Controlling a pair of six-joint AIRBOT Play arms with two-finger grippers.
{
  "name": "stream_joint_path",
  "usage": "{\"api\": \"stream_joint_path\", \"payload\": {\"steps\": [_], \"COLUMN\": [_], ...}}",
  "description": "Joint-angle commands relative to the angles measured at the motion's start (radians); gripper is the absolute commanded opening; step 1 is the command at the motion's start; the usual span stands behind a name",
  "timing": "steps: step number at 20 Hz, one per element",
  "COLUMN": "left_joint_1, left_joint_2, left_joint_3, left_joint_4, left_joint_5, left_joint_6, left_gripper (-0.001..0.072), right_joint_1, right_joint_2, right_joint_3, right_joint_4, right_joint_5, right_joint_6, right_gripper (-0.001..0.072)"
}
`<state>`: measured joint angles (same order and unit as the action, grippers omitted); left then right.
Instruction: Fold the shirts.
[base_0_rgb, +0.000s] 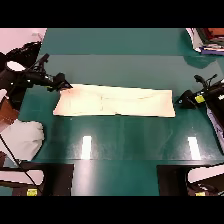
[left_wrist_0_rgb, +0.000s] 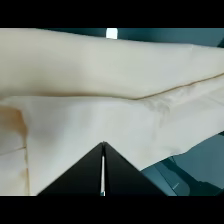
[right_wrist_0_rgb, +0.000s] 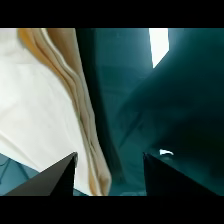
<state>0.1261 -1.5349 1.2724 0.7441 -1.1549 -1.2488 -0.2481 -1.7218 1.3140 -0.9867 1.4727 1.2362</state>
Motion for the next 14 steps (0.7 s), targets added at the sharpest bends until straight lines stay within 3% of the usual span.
{"api": "stream_joint_path", "payload": {"steps": [1, 4, 5, 6, 7, 8, 11, 14], "left_joint_1": [-0.100, -0.214, -0.249, -0.280, -0.313, -0.344, -0.427, -0.500], "left_joint_2": [0.000, -0.001, -0.005, -0.014, -0.027, -0.043, -0.108, -0.207], "left_joint_3": [0.001, 0.001, 0.005, 0.021, 0.050, 0.085, 0.207, 0.325], "left_joint_4": [0.014, 0.032, 0.039, 0.061, 0.095, 0.128, 0.155, 0.155], "left_joint_5": [0.017, 0.101, 0.122, 0.124, 0.120, 0.116, 0.116, 0.130], "left_joint_6": [0.026, 0.011, -0.005, -0.013, -0.037, -0.066, -0.114, -0.161], "left_gripper": [0.0024, 0.0023, 0.0023, 0.0023, 0.0023, 0.0023, 0.0023, 0.0023], "right_joint_1": [-0.002, 0.055, 0.079, 0.098, 0.115, 0.126, 0.126, 0.129], "right_joint_2": [-0.008, -0.056, -0.074, -0.089, -0.094, -0.090, -0.041, 0.058], "right_joint_3": [-0.095, -0.070, -0.048, -0.023, -0.002, 0.019, 0.085, 0.177], "right_joint_4": [0.141, 0.158, 0.157, 0.157, 0.156, 0.156, 0.158, 0.160], "right_joint_5": [-0.093, -0.057, -0.041, -0.021, -0.013, -0.010, 0.024, 0.061], "right_joint_6": [-0.092, -0.093, -0.093, -0.093, -0.096, -0.105, -0.099, -0.014], "right_gripper": [0.0481, 0.0477, 0.0423, 0.0299, 0.0120, 0.0022, 0.0017, 0.0018]}}
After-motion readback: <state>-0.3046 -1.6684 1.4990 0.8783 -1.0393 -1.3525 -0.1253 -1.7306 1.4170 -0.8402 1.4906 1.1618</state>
